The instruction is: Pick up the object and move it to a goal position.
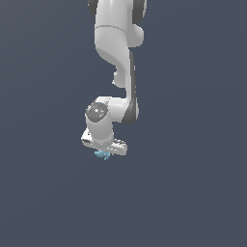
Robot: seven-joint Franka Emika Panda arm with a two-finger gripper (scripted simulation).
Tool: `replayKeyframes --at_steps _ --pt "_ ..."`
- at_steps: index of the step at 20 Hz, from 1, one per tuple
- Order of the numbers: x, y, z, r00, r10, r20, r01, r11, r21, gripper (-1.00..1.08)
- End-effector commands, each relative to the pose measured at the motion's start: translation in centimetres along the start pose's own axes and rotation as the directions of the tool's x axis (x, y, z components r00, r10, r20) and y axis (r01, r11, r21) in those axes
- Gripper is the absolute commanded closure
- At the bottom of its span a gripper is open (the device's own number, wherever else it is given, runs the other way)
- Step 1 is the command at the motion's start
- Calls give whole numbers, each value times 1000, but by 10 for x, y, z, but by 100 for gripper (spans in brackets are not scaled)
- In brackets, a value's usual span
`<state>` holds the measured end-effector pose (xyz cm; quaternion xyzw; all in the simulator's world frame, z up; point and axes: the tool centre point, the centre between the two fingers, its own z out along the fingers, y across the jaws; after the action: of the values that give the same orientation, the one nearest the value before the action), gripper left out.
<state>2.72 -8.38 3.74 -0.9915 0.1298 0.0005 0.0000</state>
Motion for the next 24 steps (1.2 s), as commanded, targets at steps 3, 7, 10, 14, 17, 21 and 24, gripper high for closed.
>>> replayKeyframes --at_steps 3,7,10,14,17,21,24 --pt "0 0 0 1000 0 -1 0 1000 0 108" --pt "0 0 0 1000 0 -1 0 1000 0 108" --pt "0 0 0 1000 0 -1 0 1000 0 108" --pt "-3 -1 -1 1000 0 -1 0 1000 0 108" --pt "-9 -3 -3 1000 0 -1 0 1000 0 108" --pt "-22 -8 -7 1000 0 -1 0 1000 0 108" --pt "-35 -13 -12 1000 0 -1 0 1000 0 108"
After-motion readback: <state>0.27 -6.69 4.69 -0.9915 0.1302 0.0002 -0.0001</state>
